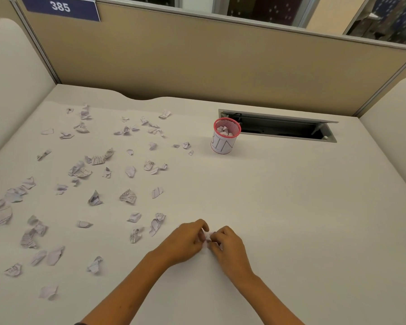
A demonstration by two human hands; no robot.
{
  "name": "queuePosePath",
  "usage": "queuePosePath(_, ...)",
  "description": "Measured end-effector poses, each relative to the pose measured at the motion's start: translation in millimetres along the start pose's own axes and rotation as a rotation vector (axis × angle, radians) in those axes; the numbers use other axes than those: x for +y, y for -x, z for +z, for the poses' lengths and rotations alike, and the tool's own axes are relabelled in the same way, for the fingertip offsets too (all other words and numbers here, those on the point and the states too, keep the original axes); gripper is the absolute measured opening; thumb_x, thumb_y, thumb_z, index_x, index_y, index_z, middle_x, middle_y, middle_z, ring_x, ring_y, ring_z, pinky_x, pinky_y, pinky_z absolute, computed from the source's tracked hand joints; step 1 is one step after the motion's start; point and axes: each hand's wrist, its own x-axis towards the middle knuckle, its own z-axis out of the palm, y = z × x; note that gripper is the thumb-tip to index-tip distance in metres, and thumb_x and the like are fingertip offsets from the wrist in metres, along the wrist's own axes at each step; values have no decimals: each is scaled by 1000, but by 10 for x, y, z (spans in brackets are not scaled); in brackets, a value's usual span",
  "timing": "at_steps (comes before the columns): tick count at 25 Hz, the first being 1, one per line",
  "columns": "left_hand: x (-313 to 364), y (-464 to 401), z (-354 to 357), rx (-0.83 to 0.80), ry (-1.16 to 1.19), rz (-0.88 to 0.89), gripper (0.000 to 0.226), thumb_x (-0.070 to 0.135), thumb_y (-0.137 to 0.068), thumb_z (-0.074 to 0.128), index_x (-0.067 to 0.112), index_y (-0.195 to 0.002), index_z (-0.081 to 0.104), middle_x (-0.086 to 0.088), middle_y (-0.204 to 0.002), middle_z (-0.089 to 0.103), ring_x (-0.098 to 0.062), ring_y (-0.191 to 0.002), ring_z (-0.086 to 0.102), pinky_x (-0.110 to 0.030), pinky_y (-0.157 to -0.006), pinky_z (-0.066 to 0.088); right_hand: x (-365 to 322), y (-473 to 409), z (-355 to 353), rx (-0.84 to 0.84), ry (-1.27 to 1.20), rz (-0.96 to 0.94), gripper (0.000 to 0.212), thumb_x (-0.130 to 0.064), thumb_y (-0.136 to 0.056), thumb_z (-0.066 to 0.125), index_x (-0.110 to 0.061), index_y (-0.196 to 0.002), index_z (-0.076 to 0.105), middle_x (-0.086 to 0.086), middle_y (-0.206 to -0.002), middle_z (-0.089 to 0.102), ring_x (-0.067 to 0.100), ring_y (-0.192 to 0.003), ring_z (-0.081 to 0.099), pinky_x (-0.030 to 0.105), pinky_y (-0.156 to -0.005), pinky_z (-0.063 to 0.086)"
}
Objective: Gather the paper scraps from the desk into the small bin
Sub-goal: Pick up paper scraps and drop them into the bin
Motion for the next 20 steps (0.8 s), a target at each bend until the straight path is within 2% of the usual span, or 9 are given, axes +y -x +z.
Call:
queuePosePath(4,-149,-2,-234,203,-73,-34,33,9,-86,53,24,-115,54,10,-96,54,-3,-70,49,-10,-62,37,6,-182,-120,36,-28,25,11,-21,-86,64,-17,-89,74,-2,-88,63,7,-77,57,3,-67,38)
queuePosePath(6,-231,18,-325,279,-157,-66,31,14,-87,57,23,-117,53,8,-101,49,-5,-71,46,-11,-61,33,-16,-352,-287,111,-88,27,8,-17,-83,68,-17,-85,75,3,-88,68,13,-80,63,12,-72,44)
queuePosePath(9,-278,35,-338,205,-217,-129,30,29,-88,60,23,-117,53,5,-109,49,-11,-85,53,-22,-69,40,-126,-714,-651,218,-185,41,15,-14,-81,70,-27,-74,75,3,-84,71,17,-78,67,34,-76,54)
queuePosePath(11,-260,31,-271,139,-250,-132,26,32,-87,60,23,-111,54,7,-104,47,-15,-91,55,-27,-73,45,-232,-1019,-927,274,-267,55,27,-17,-81,70,-38,-64,70,-7,-75,70,14,-68,66,35,-72,55)
queuePosePath(12,-248,15,-239,134,-259,-122,22,29,-88,59,22,-108,54,8,-100,45,-15,-90,56,-26,-73,45,-277,-1194,-1056,309,-292,58,23,-21,-81,70,-36,-65,71,-7,-74,69,15,-66,67,35,-71,55)
queuePosePath(14,-234,-26,-193,156,-240,-101,12,21,-89,57,18,-100,58,8,-94,46,-14,-85,56,-23,-70,44,-359,-1531,-1304,378,-284,62,8,-26,-81,71,-20,-76,74,3,-77,69,24,-71,69,37,-73,55)
queuePosePath(15,-233,-53,-190,163,-220,-98,9,17,-89,56,17,-97,60,7,-92,48,-13,-83,55,-20,-69,43,-398,-1699,-1412,392,-250,49,14,-26,-81,71,-13,-80,74,6,-79,70,27,-74,69,38,-75,55)
queuePosePath(17,-237,-109,-214,162,-161,-112,10,10,-87,56,15,-91,63,7,-86,52,-8,-76,55,-10,-62,37,-454,-2020,-1561,352,-150,15,18,-25,-83,69,-8,-88,74,8,-85,71,24,-77,67,37,-78,54)
queuePosePath(20,-243,-164,-294,146,18,-173,14,3,-82,57,15,-81,65,9,-74,58,-1,-65,56,-7,-58,39,-528,-2447,-1642,266,28,-9,14,-15,-83,68,-8,-93,73,10,-97,71,20,-86,62,27,-79,48)
